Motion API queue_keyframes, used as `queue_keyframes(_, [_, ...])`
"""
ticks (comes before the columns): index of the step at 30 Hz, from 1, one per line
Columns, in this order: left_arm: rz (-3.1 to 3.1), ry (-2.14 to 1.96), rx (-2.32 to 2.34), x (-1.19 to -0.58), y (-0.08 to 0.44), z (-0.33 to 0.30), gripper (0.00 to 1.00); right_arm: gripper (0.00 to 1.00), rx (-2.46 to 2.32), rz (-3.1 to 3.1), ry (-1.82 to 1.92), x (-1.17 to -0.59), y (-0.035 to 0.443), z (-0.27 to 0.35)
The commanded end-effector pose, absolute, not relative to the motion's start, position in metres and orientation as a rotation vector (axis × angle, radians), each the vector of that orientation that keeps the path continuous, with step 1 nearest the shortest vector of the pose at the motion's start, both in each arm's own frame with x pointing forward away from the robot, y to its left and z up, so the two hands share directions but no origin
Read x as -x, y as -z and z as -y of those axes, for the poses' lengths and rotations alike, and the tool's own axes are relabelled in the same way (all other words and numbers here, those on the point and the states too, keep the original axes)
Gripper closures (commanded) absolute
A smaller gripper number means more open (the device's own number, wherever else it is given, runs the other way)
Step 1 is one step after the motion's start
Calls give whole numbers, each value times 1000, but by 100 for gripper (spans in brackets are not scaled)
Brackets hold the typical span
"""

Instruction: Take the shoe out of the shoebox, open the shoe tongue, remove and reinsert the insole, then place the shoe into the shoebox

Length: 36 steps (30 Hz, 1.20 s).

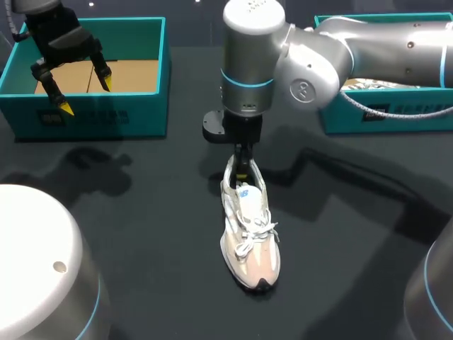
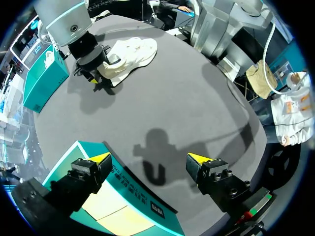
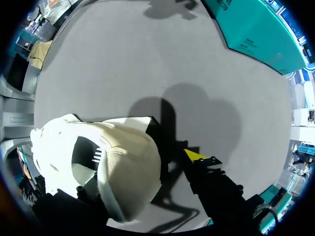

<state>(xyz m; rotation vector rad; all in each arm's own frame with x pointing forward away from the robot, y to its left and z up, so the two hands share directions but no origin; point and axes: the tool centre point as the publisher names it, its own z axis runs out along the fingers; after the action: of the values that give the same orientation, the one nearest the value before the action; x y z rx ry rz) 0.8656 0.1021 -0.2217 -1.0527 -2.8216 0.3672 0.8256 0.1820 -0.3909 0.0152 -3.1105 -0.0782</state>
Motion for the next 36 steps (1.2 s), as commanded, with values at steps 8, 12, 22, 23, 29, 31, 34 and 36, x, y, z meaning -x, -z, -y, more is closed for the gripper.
queue_keyframes(8, [2820,-364,1054,-866,221,-102,0,100,-6,3140,57,-821,372,-178])
queue_keyframes(12, [2820,-364,1054,-866,221,-102,0,100,-11,3156,28,-820,353,-176])
queue_keyframes(22, [2820,-364,1054,-866,221,-102,0,100,16,3254,-72,-829,255,-151])
queue_keyframes(23, [2820,-364,1054,-866,221,-102,0,100,39,3272,-77,-832,243,-147])
queue_keyframes(29, [2820,-364,1054,-866,221,-102,0,100,80,3293,-73,-834,231,-143])
queue_keyframes(31, [2820,-364,1054,-866,221,-102,0,100,80,3293,-73,-834,231,-143])
queue_keyframes(34, [2820,-364,1054,-866,221,-102,0,100,80,3293,-73,-834,231,-143])
queue_keyframes(36, [2820,-364,1054,-866,221,-102,0,100,80,3293,-73,-834,231,-143])
